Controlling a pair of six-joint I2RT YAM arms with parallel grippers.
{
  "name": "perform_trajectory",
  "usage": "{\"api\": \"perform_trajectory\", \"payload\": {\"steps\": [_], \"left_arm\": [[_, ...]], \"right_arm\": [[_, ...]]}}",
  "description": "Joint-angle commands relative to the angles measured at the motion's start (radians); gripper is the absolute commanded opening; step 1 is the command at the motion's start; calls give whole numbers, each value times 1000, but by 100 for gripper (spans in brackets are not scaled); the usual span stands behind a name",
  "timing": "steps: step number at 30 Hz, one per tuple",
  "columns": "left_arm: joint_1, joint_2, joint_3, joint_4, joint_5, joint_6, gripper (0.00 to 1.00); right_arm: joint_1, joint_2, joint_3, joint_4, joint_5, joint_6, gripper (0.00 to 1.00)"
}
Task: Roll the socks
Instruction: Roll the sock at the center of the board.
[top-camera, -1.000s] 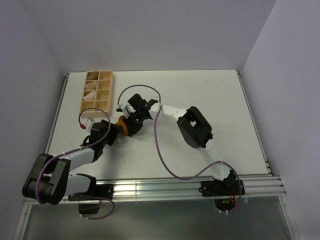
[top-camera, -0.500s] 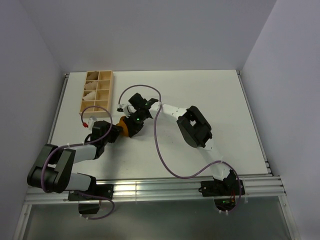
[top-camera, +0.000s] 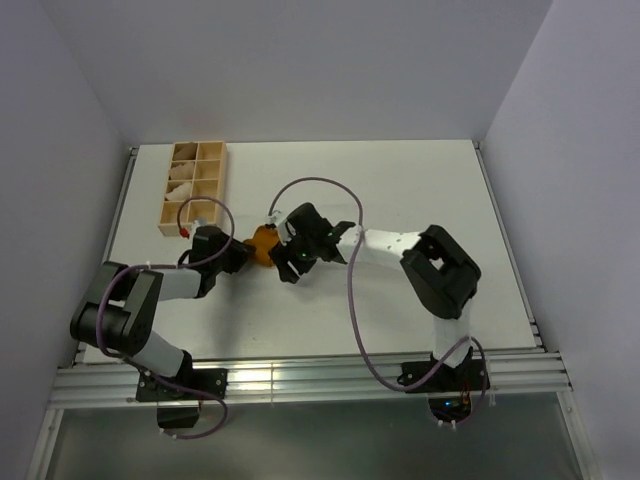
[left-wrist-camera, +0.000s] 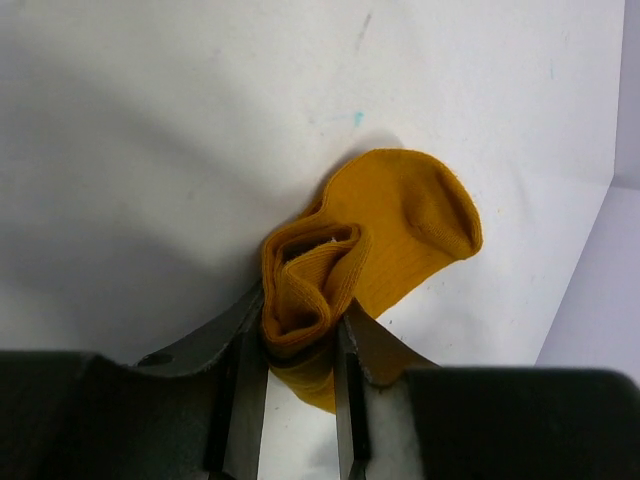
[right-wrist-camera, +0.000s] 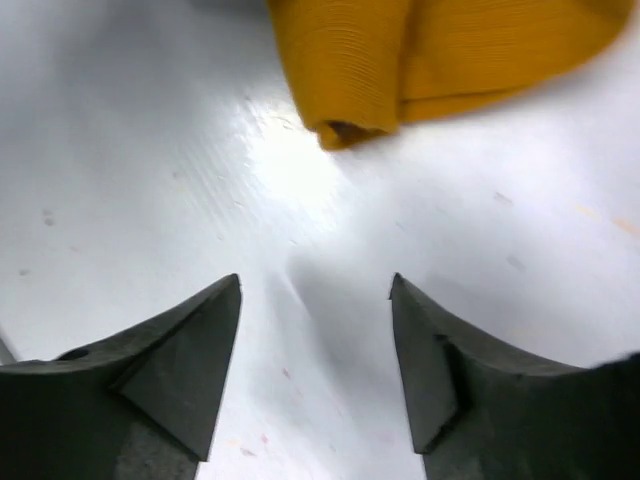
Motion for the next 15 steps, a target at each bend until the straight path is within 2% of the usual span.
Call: {"api": "perform_trajectory", "payload": {"steps": [1, 3, 7, 9, 15], "left_arm": [[-19, 70, 41, -118, 72, 69, 9], [-33, 97, 82, -133, 87, 84, 9], [-55, 125, 136, -182, 124, 106, 8], [-59, 131, 151, -189, 144, 114, 9], [-68, 136, 174, -225, 172, 127, 9]], "right_arm": [[32, -182, -108, 216, 286, -4, 70], [82, -237, -168, 283, 425, -54, 74], [156, -271, -231, 382, 586, -133, 77], [184, -260, -240, 434, 628, -184, 80], [271, -157, -202, 477, 785, -297, 80]]}}
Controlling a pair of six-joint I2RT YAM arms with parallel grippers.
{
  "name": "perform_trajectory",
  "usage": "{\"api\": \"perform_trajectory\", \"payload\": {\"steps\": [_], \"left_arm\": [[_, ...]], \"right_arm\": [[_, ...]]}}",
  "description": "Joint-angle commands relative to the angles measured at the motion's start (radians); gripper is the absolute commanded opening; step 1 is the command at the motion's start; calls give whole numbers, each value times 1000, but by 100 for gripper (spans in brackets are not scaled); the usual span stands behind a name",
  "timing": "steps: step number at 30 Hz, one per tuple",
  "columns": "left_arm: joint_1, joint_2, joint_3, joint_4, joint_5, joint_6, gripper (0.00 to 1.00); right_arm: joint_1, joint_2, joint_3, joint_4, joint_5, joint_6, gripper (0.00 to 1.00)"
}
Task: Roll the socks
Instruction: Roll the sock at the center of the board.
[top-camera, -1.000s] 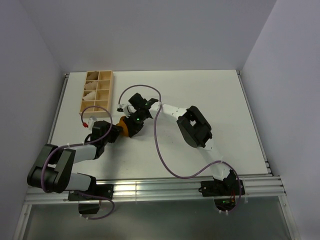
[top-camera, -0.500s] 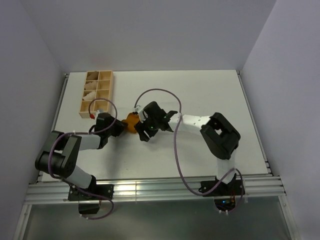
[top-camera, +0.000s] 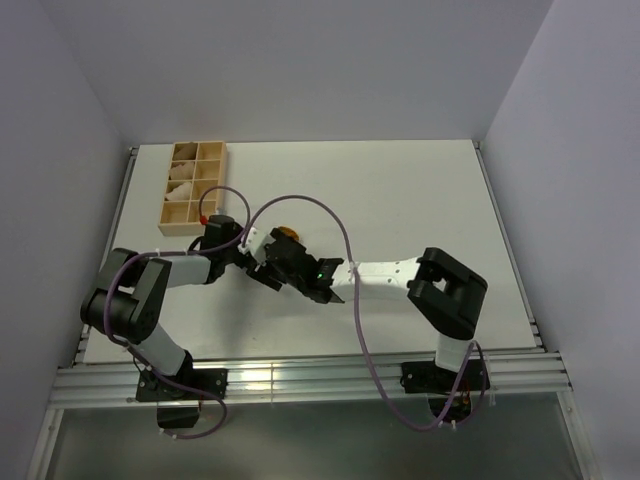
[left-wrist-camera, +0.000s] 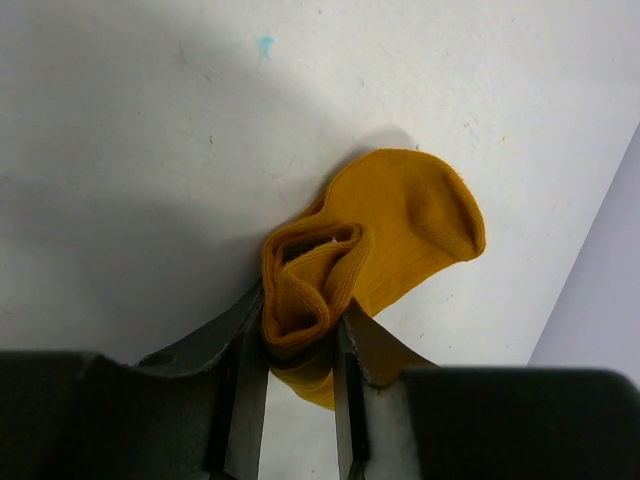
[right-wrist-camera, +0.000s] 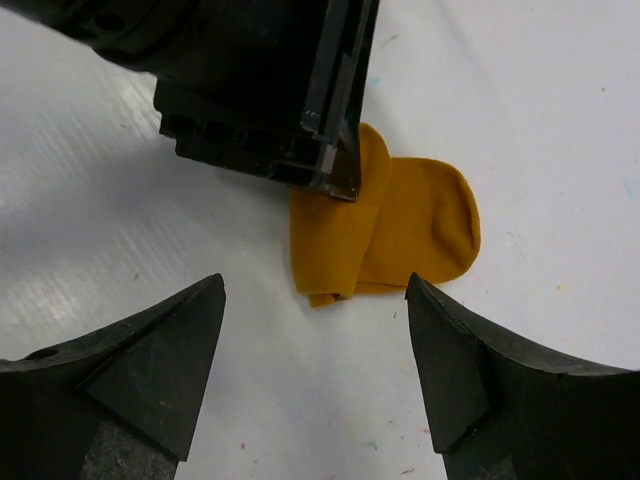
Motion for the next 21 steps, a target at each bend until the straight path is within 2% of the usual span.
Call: {"api": "perform_trajectory", "payload": {"steps": [1, 16, 21], "left_arm": [[-15, 24, 11, -114, 44, 51, 9], [-19, 34, 12, -114, 78, 54, 9], [-21, 33, 12, -119, 82, 52, 9]], "right_arm": [[40, 62, 34, 80, 161, -96, 80], [68, 243, 82, 140, 241, -181, 70], [68, 282, 94, 143, 258, -176, 61]]}}
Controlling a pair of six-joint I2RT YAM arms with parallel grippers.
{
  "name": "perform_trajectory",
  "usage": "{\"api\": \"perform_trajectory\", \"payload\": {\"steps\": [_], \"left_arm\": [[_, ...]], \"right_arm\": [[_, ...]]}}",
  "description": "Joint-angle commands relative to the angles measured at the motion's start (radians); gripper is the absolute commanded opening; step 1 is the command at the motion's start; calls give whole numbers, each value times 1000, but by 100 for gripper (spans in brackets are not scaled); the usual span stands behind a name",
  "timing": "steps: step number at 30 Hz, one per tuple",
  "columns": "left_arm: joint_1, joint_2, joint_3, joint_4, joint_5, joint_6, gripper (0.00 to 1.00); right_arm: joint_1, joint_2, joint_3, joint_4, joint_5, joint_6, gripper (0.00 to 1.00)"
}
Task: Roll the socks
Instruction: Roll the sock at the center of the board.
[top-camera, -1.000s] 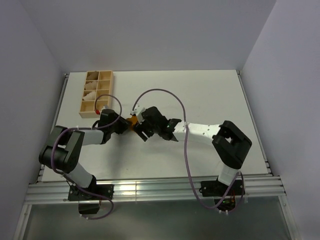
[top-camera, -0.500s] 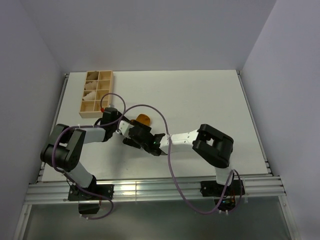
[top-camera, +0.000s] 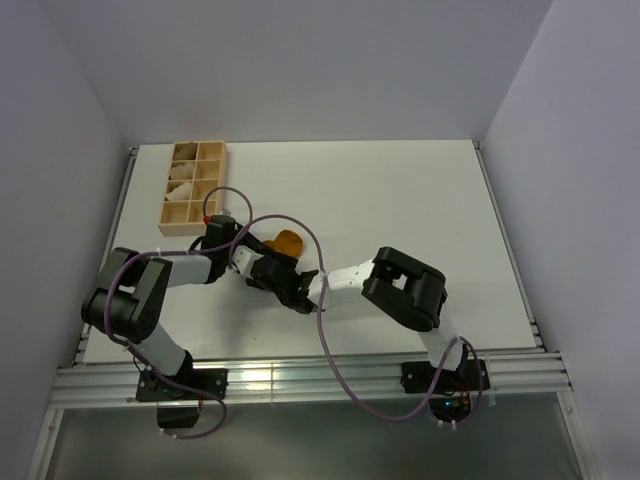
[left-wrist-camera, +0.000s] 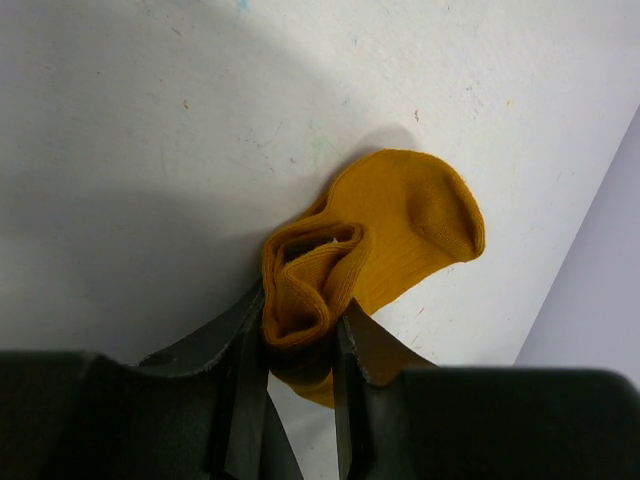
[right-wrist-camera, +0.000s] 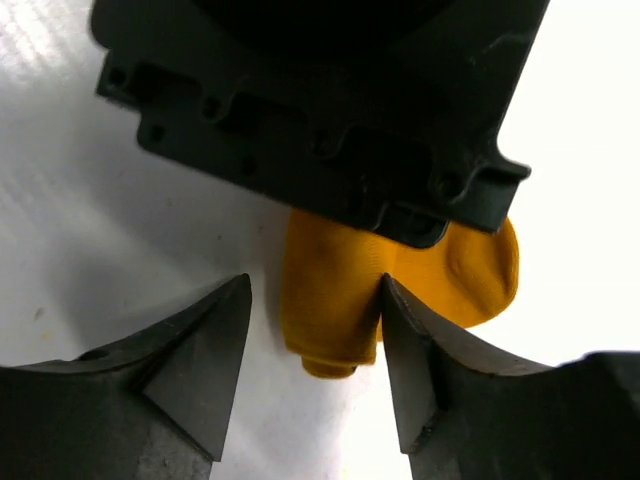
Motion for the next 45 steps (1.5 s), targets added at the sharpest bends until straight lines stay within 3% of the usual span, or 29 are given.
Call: {"api": "perform_trajectory", "payload": {"steps": [1, 7, 11, 17, 22, 28, 35, 45], "left_arm": [[-13, 27, 3, -90, 17, 40, 9], [-13, 28, 3, -84, 31, 35, 10], [-13, 19, -2, -84, 30, 31, 13], [-12, -21, -26, -80, 1, 3, 35], [8, -57, -74, -66, -29, -32, 60], [49, -134, -141, -31, -62, -74, 76], [77, -229, -180, -35, -116, -83, 81], [94, -367, -299, 28, -165, -97, 80]], "right_arm": [[7, 34, 40, 41, 35, 2, 60], [5, 75, 38, 46, 54, 19, 43], [0, 85, 35, 38, 51, 32, 19], [-16, 74, 43, -18, -20, 85, 0], [-52, 55, 52, -69, -113, 124, 0], [-84, 48, 61, -115, -189, 160, 0], [-141, 51, 104, -222, -378, 224, 0], [-288, 101, 299, -492, -889, 330, 0]]}}
